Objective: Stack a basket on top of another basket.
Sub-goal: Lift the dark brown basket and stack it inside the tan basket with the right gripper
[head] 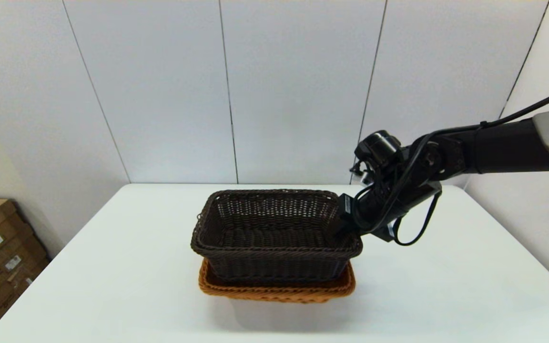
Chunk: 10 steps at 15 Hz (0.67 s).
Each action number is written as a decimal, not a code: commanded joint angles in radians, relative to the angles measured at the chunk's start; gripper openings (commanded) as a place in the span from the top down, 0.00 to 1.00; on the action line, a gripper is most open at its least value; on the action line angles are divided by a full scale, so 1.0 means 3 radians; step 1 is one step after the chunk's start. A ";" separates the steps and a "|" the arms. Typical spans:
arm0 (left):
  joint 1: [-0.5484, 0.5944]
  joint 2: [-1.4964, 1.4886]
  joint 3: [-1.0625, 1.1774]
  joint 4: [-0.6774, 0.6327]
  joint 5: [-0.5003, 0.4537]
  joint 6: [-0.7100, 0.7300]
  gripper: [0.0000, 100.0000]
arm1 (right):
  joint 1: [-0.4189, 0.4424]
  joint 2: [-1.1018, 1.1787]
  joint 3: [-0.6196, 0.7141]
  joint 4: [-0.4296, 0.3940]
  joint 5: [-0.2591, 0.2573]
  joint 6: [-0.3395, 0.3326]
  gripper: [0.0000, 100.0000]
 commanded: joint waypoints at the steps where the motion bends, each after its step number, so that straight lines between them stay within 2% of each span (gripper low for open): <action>1: 0.0001 0.0004 0.0015 0.0000 0.0002 0.0000 0.00 | -0.0006 0.0042 0.0001 0.0010 0.0005 0.0008 1.00; 10: 0.0001 0.0004 0.0015 0.0000 0.0002 0.0000 0.00 | -0.0042 0.0083 0.0001 -0.0020 -0.0001 0.0013 1.00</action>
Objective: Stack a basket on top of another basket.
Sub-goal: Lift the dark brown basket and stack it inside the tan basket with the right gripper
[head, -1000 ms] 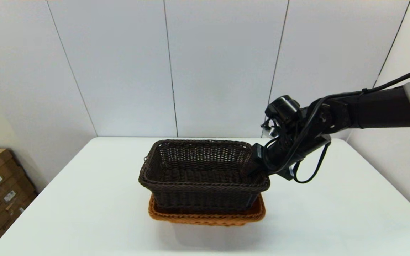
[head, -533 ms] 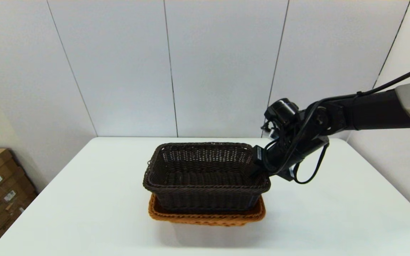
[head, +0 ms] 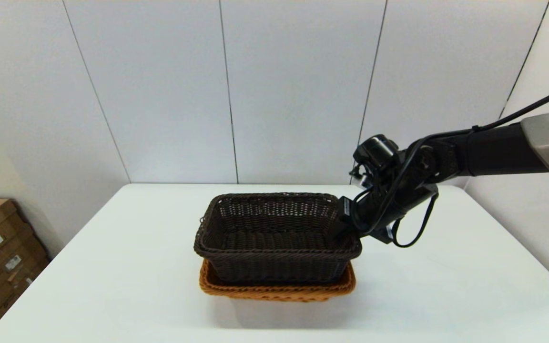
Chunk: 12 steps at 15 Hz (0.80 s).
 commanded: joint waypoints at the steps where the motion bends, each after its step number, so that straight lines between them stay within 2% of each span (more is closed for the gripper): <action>1: 0.0001 0.0004 0.0015 0.0000 0.0000 0.0000 0.00 | -0.0019 0.0009 0.0000 -0.0012 0.0009 0.0012 1.00; 12: 0.0001 0.0004 0.0015 0.0000 0.0000 0.0000 0.00 | -0.0035 -0.0022 0.0000 -0.0012 0.0009 0.0007 1.00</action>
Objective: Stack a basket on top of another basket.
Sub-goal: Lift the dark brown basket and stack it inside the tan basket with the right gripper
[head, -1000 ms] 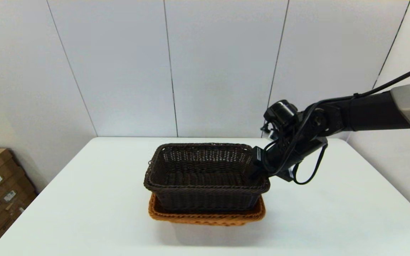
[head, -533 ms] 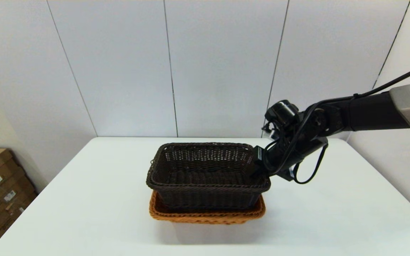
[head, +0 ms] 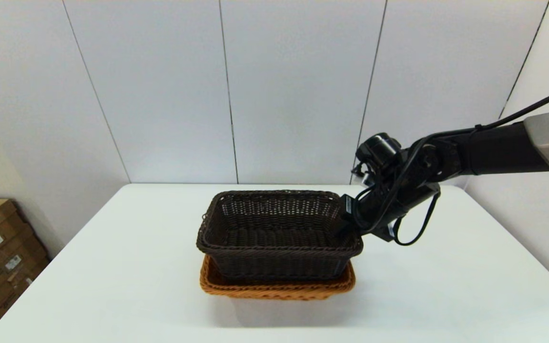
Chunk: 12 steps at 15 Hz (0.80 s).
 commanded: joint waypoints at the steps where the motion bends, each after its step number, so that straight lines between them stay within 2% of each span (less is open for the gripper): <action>1: 0.0001 0.0004 0.0015 0.0000 -0.0003 0.0000 0.00 | 0.0002 -0.0019 0.0002 0.0017 0.0009 0.0012 0.00; 10: 0.0001 0.0004 0.0015 0.0000 -0.0003 0.0000 0.00 | -0.0075 -0.0229 -0.0003 0.0017 0.0029 -0.0009 0.00; 12: 0.0001 0.0004 0.0015 0.0000 -0.0003 0.0000 0.00 | -0.0172 -0.0423 0.0002 0.0032 0.0024 -0.0167 0.00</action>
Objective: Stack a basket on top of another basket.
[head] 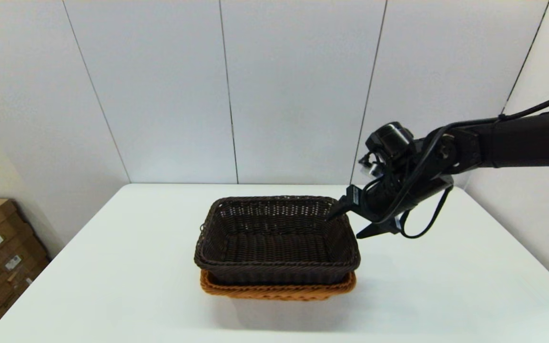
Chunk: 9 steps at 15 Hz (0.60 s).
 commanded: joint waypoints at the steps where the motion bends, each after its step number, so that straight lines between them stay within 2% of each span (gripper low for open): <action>1: 0.0001 0.0004 0.0015 0.0000 -0.0001 0.0000 0.00 | -0.0171 -0.0461 0.0001 0.0042 0.0011 -0.0200 0.00; 3: 0.0001 0.0004 0.0015 0.0000 -0.0001 0.0000 0.00 | -0.0242 -0.0844 0.0036 0.0067 -0.0024 -0.0318 0.00; 6: 0.0001 0.0004 0.0015 0.0000 -0.0001 0.0000 0.00 | -0.0283 -0.1596 0.0256 0.0251 -0.0168 -0.0487 0.00; 8: 0.0001 0.0004 0.0015 0.0000 -0.0001 0.0000 0.00 | -0.0299 -0.2235 0.0701 0.0251 -0.0326 -0.0650 0.00; 9: 0.0001 0.0004 0.0015 0.0000 -0.0001 0.0000 0.00 | -0.0299 -0.2563 0.0977 0.0251 -0.0362 -0.0809 0.00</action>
